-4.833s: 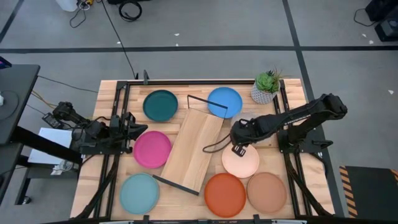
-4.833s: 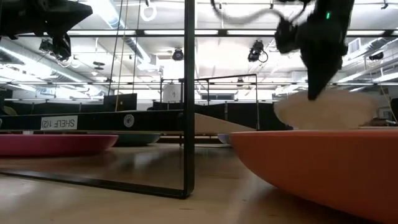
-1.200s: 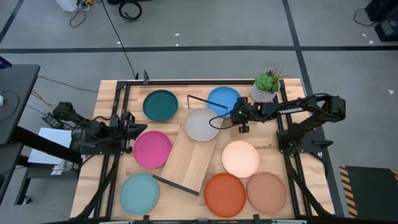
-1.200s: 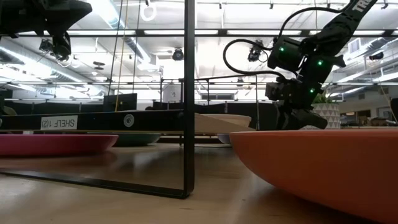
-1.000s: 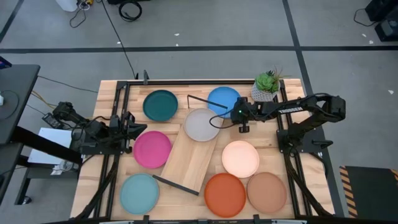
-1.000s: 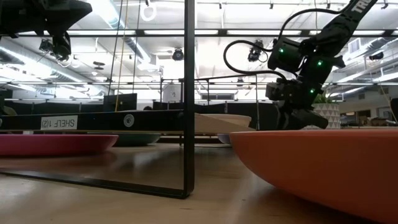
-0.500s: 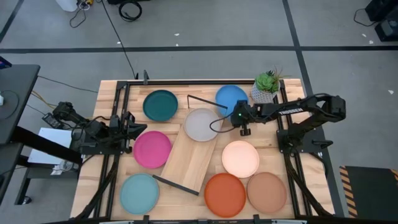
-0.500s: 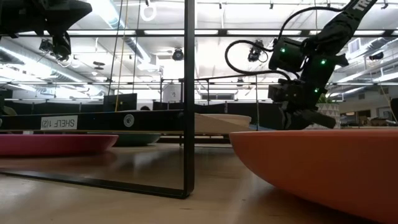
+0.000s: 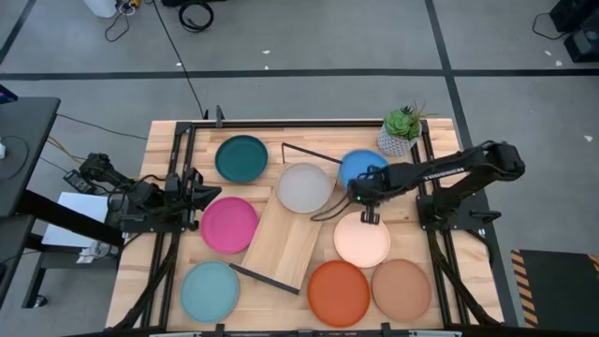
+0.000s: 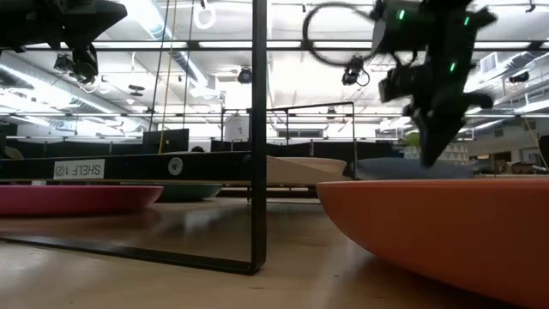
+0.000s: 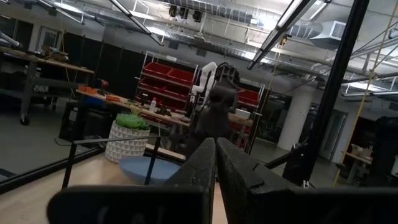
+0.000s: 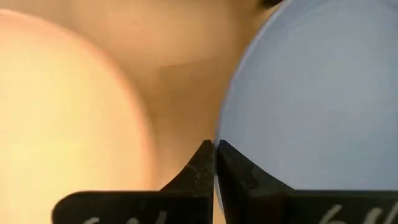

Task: Place and stack plates onto a shelf
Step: Put the blue plate on the shelf

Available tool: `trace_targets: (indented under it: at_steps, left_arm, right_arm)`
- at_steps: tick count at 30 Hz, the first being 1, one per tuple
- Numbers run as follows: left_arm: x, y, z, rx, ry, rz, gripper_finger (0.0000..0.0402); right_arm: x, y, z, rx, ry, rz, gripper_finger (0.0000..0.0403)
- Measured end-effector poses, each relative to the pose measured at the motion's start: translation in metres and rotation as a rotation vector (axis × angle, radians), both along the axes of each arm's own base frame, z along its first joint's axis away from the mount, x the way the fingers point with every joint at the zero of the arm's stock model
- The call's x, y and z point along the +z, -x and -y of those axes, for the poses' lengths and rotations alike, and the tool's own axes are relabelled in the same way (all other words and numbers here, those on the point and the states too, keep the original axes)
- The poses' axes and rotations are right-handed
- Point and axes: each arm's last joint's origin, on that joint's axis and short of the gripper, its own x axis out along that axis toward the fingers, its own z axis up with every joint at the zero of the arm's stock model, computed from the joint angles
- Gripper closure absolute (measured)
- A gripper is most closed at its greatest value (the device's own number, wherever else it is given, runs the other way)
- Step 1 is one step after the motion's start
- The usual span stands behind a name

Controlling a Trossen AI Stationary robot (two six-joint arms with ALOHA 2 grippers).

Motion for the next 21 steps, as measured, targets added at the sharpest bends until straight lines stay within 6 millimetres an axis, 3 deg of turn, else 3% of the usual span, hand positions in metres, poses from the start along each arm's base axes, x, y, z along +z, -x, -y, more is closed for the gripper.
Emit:
trace_targets:
  at_steps: [6, 11, 17, 21]
  left_arm:
    - [0.0, 0.0, 0.0, 0.0, 0.0, 0.0, 0.0379]
    - [0.0, 0.0, 0.0, 0.0, 0.0, 0.0, 0.0379]
    - [0.0, 0.0, 0.0, -0.002, 0.006, 0.001, 0.0379]
    - [0.0, 0.0, 0.0, -0.008, 0.024, 0.005, 0.0379]
  right_arm:
    - [0.033, -0.007, -0.06, 0.109, -0.138, 0.074, 0.0392]
    - [0.051, -0.019, -0.114, 0.269, -0.124, 0.149, 0.0392]
    - [0.056, -0.056, -0.166, 0.488, -0.058, 0.162, 0.0392]
    - [0.06, -0.084, -0.187, 0.668, 0.052, 0.17, 0.0392]
